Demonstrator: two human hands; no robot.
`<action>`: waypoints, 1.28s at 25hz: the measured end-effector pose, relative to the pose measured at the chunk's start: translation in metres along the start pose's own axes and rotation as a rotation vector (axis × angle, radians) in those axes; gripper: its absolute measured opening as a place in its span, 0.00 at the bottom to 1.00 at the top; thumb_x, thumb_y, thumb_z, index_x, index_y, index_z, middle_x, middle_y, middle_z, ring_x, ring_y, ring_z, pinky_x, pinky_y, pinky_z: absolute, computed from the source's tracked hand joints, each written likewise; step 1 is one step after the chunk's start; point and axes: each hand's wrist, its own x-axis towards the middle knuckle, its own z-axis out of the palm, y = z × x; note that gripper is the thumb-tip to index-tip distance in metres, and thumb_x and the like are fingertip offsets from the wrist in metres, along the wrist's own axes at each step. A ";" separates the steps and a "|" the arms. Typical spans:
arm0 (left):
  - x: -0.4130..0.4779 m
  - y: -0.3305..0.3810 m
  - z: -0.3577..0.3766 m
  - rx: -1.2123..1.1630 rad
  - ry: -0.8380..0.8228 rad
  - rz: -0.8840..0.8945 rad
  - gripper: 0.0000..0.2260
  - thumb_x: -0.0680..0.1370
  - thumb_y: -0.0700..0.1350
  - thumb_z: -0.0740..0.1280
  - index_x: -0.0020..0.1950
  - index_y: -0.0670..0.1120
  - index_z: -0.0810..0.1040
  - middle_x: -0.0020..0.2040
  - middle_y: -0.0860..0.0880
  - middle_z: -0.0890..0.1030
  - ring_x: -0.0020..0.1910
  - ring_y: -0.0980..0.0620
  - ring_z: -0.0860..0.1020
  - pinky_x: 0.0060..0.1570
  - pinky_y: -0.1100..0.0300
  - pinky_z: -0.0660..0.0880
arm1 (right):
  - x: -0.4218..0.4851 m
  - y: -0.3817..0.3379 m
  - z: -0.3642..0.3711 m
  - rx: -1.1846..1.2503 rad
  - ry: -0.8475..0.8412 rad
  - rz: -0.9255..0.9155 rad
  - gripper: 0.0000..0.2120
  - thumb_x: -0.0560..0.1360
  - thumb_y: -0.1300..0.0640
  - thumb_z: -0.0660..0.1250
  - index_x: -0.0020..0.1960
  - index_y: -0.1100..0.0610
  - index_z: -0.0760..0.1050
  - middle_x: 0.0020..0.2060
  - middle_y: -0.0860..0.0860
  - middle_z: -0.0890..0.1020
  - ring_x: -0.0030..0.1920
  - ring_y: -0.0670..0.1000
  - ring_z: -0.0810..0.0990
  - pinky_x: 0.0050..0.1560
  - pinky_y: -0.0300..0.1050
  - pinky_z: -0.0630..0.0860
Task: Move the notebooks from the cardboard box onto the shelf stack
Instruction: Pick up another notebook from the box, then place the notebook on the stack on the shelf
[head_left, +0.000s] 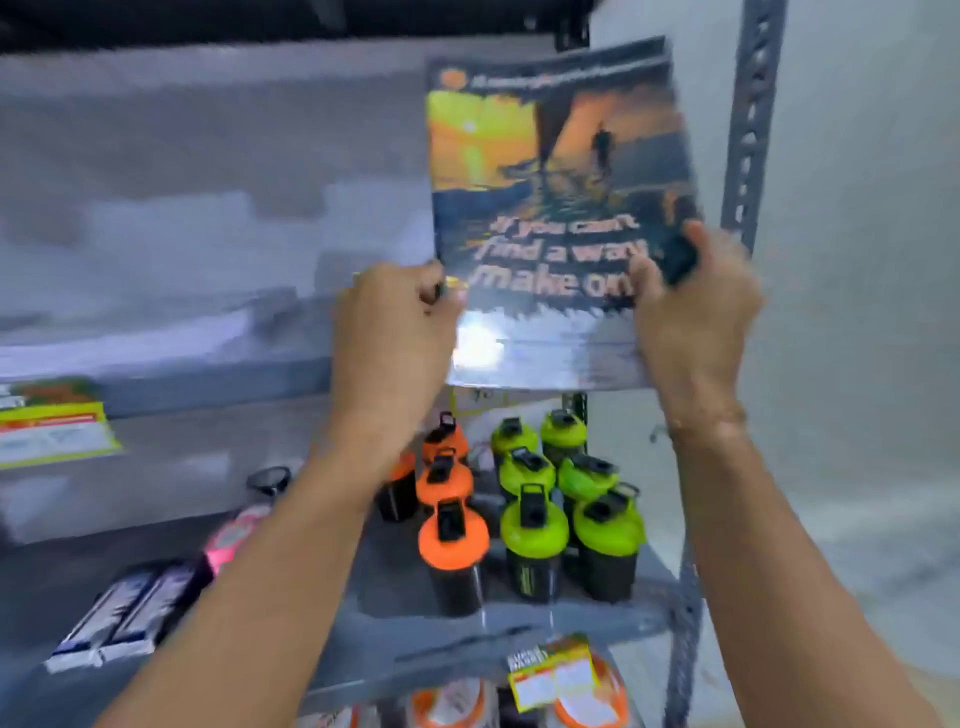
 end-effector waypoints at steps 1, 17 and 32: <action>0.019 -0.009 -0.006 0.049 -0.016 -0.064 0.15 0.75 0.43 0.66 0.30 0.42 0.70 0.28 0.38 0.71 0.35 0.37 0.71 0.32 0.56 0.54 | 0.017 -0.015 0.020 -0.008 -0.126 0.007 0.15 0.71 0.56 0.68 0.54 0.62 0.77 0.51 0.62 0.82 0.52 0.61 0.79 0.52 0.52 0.74; -0.069 0.067 0.147 0.079 -0.098 0.545 0.08 0.69 0.36 0.67 0.44 0.44 0.83 0.46 0.44 0.83 0.46 0.40 0.78 0.49 0.52 0.74 | -0.052 0.096 -0.051 0.060 0.395 -0.037 0.09 0.74 0.62 0.64 0.51 0.63 0.79 0.45 0.60 0.84 0.46 0.56 0.79 0.50 0.52 0.75; -0.620 0.091 0.400 0.240 -1.842 0.033 0.27 0.73 0.43 0.65 0.71 0.45 0.63 0.69 0.41 0.70 0.66 0.41 0.71 0.65 0.49 0.71 | -0.482 0.417 -0.319 -0.993 -0.125 1.772 0.30 0.73 0.57 0.63 0.71 0.58 0.56 0.71 0.60 0.62 0.74 0.61 0.52 0.74 0.58 0.49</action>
